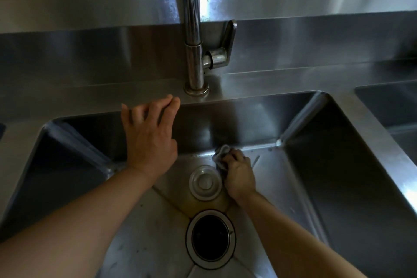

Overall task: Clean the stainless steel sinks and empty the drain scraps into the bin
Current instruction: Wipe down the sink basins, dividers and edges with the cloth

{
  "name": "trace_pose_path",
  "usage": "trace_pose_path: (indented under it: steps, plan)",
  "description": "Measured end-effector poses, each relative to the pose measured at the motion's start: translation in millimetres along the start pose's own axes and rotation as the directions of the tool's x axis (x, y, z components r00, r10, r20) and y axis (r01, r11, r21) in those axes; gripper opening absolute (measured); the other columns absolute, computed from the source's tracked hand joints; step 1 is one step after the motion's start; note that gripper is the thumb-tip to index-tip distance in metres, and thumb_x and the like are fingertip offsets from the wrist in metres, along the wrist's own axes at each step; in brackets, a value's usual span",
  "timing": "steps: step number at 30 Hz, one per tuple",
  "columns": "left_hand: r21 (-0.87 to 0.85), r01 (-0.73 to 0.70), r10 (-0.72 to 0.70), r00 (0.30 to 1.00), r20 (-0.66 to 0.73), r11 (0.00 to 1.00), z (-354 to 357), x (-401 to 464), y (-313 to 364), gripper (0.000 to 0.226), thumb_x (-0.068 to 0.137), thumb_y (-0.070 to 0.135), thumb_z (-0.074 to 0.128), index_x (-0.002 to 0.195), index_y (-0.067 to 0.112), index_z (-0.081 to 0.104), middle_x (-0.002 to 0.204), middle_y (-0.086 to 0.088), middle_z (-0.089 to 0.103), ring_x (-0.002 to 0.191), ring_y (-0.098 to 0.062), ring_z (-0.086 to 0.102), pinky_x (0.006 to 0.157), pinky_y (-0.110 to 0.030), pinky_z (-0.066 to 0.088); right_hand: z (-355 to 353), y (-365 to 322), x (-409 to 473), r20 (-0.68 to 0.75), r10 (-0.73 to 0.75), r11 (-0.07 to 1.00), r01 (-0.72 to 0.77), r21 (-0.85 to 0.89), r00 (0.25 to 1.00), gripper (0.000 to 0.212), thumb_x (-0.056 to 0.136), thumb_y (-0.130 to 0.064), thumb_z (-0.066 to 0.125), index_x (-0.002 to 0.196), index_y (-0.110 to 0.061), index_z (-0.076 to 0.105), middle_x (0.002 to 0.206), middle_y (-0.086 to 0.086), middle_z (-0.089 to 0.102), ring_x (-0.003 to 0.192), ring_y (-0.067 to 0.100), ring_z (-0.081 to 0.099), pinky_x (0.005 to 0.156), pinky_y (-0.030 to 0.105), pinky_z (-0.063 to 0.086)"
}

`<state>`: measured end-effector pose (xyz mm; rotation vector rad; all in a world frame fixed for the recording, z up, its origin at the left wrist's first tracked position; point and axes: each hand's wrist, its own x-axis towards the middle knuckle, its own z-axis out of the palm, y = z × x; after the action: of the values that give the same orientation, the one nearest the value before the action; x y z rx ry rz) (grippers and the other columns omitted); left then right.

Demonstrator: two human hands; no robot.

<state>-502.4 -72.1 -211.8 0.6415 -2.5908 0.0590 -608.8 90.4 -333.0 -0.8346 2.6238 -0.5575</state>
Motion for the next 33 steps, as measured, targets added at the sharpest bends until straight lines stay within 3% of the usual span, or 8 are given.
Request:
trace_pose_path:
  steps: [3,10,14,16,18,26,30,33]
  plan:
    - [-0.016,0.010,-0.009,0.998,0.060,1.000,-6,-2,2,0.090,0.052,0.004,0.071,0.137,0.016,0.043,0.137,-0.004,0.044,0.112,-0.032,0.034,0.099,-0.070,0.029,-9,-2,-4,0.151,-0.032,0.994,0.016,0.106,0.988,0.031,0.089,-0.005,0.052,0.118,-0.013,0.061,0.125,0.009,0.051,0.113,0.025,0.049,0.091,0.028,0.040]
    - [-0.085,-0.107,0.119,0.980,0.156,0.991,-10,-40,18,0.081,0.049,0.006,0.073,0.127,0.015,0.054,0.133,-0.005,0.044,0.116,-0.029,0.041,0.098,-0.063,0.031,-55,33,-15,-0.176,0.075,0.989,-0.051,0.136,0.982,0.029,0.076,-0.006,0.064,0.103,-0.015,0.066,0.107,0.010,0.057,0.094,0.032,0.056,0.081,0.034,0.048]
    - [-0.054,0.089,-0.024,0.697,0.716,0.995,15,-72,34,0.088,0.070,0.046,0.072,0.144,0.029,0.027,0.146,0.001,0.024,0.134,-0.026,0.024,0.106,-0.049,0.029,-68,57,-7,-0.210,0.078,0.995,-0.062,0.084,0.975,0.040,0.077,-0.004,0.066,0.116,-0.011,0.064,0.120,0.015,0.055,0.102,0.036,0.056,0.094,0.036,0.046]
    - [0.019,0.238,-0.145,0.523,0.840,0.971,31,-86,40,0.109,0.063,0.055,0.077,0.147,0.034,0.011,0.147,0.001,0.015,0.136,-0.026,0.014,0.105,-0.047,0.029,-68,67,-1,-0.211,0.099,0.995,-0.098,0.015,0.972,0.043,0.080,-0.011,0.068,0.122,-0.013,0.060,0.127,0.014,0.050,0.106,0.038,0.053,0.094,0.037,0.045]
    - [0.072,0.285,-0.205,0.470,0.859,0.956,41,-94,46,0.119,0.058,0.053,0.082,0.148,0.035,0.006,0.143,-0.002,0.015,0.134,-0.028,0.016,0.101,-0.047,0.032,-63,75,5,-0.176,0.123,0.991,-0.131,-0.036,0.977,0.048,0.085,-0.016,0.065,0.131,-0.017,0.053,0.133,0.013,0.044,0.112,0.039,0.048,0.094,0.038,0.043]
    - [0.139,0.191,-0.225,0.566,0.793,0.972,54,-103,50,0.088,0.064,0.037,0.081,0.135,0.028,0.031,0.131,-0.004,0.028,0.122,-0.027,0.033,0.090,-0.038,0.042,-39,89,18,-0.002,0.041,0.986,-0.041,-0.160,0.999,0.060,0.087,-0.023,0.058,0.144,-0.022,0.039,0.145,0.015,0.034,0.132,0.038,0.030,0.108,0.031,0.019]
    - [-0.032,-0.132,0.121,0.755,0.644,0.991,47,-119,51,0.082,0.046,0.021,0.088,0.121,0.020,0.054,0.114,-0.008,0.043,0.100,-0.027,0.042,0.072,-0.040,0.051,-34,85,15,0.021,0.038,0.981,-0.034,-0.191,0.999,0.056,0.087,-0.022,0.057,0.141,-0.024,0.044,0.142,0.014,0.038,0.127,0.036,0.037,0.105,0.032,0.026]
    - [-0.138,-0.443,0.458,0.787,0.413,0.886,37,-129,55,0.033,0.066,0.011,0.052,0.093,0.014,0.071,0.094,-0.009,0.061,0.085,-0.024,0.040,0.059,-0.033,0.048,-32,77,7,0.053,0.064,0.983,-0.054,-0.176,0.997,0.057,0.087,-0.018,0.057,0.142,-0.026,0.042,0.146,0.012,0.030,0.126,0.038,0.035,0.105,0.032,0.029]
